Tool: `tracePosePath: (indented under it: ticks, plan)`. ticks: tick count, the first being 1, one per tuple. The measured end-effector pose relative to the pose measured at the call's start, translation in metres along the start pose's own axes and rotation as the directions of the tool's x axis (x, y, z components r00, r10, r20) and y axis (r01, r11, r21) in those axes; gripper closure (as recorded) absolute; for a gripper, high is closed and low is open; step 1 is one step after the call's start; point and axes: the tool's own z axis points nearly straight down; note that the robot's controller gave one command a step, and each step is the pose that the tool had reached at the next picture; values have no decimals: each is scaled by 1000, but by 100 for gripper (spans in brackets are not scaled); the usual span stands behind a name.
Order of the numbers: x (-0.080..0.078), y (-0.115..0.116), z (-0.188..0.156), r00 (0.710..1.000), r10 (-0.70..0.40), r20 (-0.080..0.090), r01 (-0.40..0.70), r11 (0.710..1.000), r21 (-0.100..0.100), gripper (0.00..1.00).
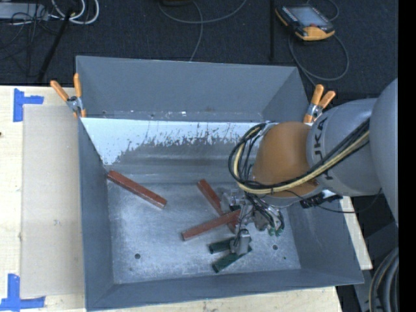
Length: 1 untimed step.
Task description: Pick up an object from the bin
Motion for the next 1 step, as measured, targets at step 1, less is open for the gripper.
tracePosePath:
  ticks: [1]
  plan:
    - [-18, 4, -18, 1000, 22, 3, -22, 1000, 0, 0]
